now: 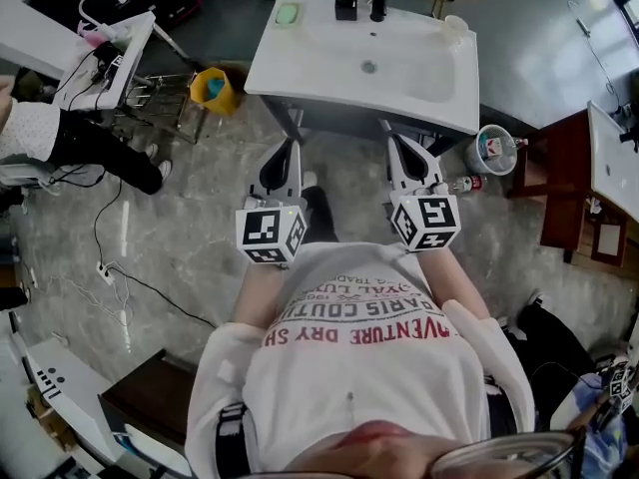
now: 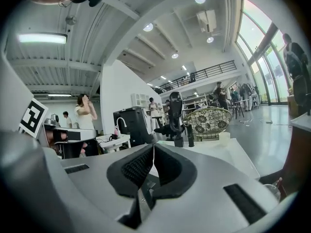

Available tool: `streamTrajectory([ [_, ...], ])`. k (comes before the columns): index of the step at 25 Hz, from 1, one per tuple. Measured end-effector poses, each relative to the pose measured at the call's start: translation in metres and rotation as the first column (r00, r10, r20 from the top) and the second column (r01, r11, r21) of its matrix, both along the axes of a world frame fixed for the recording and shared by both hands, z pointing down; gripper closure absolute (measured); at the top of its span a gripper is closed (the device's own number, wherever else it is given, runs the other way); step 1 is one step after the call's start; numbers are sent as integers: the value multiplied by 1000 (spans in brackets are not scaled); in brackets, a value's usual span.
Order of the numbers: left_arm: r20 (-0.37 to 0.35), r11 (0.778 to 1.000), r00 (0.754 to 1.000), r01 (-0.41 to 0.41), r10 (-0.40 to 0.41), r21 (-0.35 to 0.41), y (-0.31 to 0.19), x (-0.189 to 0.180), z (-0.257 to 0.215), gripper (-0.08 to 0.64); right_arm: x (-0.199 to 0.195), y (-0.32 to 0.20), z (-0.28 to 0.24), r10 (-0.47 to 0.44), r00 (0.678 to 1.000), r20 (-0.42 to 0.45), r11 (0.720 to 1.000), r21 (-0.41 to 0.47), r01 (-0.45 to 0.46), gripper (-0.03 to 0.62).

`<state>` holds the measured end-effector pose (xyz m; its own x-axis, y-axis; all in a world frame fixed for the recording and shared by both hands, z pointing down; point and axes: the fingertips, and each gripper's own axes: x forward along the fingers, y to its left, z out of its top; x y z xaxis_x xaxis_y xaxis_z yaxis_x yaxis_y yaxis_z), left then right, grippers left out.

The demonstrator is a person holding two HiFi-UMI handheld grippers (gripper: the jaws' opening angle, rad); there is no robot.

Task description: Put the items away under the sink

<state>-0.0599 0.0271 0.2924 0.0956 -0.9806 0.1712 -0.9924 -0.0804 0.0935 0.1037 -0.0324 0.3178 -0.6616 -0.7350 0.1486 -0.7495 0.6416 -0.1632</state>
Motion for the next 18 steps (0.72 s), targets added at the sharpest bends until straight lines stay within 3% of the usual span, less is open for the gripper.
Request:
streamTrajectory([
  [4,-1,997,997,-75,75,-4,-62,-28,2,532,-23,-54,10,83,997,0,996,-33,-83,566],
  [13,-56,978,977,-206,205,-24,-212,-131,10,532,-131,-177,8,174,983,-59,984,-27,-176,566],
  [18,-94,968,964,-252,249,-21,-270,-172,16,532,-179,-230,5,232,971,-64,972,-22,-233,566],
])
